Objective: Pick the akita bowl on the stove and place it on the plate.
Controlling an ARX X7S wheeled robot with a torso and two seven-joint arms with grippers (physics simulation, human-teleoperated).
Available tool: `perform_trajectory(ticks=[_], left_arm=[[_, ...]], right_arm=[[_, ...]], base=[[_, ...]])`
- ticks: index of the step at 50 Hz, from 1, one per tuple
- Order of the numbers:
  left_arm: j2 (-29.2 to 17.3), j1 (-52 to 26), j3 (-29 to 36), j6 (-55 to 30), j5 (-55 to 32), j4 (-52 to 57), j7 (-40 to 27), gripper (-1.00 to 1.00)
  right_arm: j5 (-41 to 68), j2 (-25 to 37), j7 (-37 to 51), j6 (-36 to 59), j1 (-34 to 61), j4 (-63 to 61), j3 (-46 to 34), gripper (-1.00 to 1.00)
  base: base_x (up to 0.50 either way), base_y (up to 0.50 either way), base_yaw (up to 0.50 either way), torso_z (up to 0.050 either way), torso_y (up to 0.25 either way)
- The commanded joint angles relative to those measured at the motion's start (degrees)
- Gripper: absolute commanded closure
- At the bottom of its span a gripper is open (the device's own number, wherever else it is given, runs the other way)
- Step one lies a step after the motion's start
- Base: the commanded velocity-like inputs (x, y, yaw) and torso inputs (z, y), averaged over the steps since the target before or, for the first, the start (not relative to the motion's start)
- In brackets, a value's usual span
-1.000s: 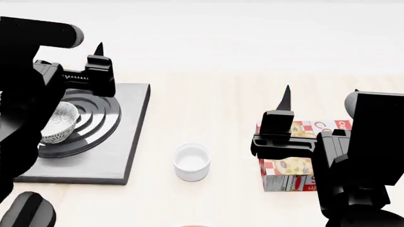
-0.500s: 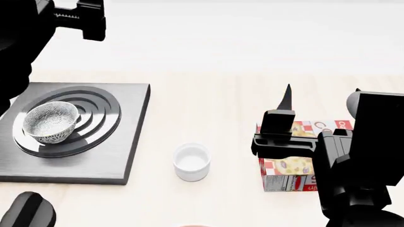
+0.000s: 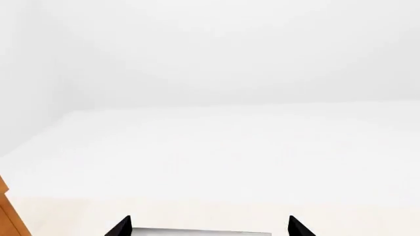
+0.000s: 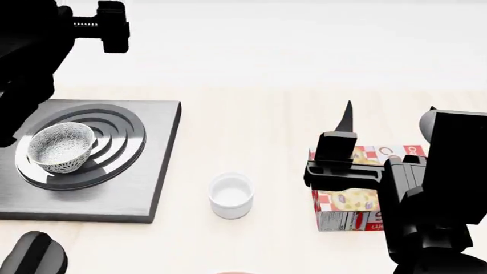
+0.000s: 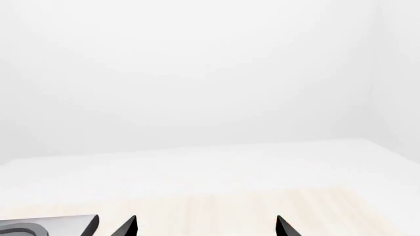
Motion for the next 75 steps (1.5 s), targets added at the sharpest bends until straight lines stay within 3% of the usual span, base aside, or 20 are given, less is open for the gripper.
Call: perform_trajectory(ticks=[1, 13, 60, 67, 75], left_arm=[[0.8, -1.6, -1.6, 3.8, -1.2, -6.7, 0.8, -1.0], [0.5, -1.4, -1.8, 5.9, -1.9, -6.3, 1.9, -1.0], [-0.8, 0.7, 0.7, 6.4, -2.0, -1.4, 2.2, -1.0], [-0.7, 0.7, 0.9, 2.3, -2.7, 0.0, 1.1, -1.0], [-1.7, 3.5, 6.5, -4.3, 0.1, 6.8, 0.4, -1.0]], right_arm=[[0.5, 0.1, 0.2, -0.1, 0.1, 0.1, 0.0, -1.0], [0.9, 0.2, 0.6, -0.1, 0.1, 0.2, 0.0, -1.0], [2.5, 0.8, 1.7, -0.6, -0.1, 0.6, 0.0, -1.0], [2.7, 0.9, 1.9, -0.7, -0.1, 0.7, -0.1, -1.0], [3.0, 1.0, 2.2, -0.6, -0.1, 0.6, -0.1, -1.0]], base=[[0.0, 0.0, 0.0, 0.0, 0.0], [0.0, 0.0, 0.0, 0.0, 0.0], [0.0, 0.0, 0.0, 0.004, -0.12], [0.0, 0.0, 0.0, 0.003, -0.1], [0.0, 0.0, 0.0, 0.0, 0.0]])
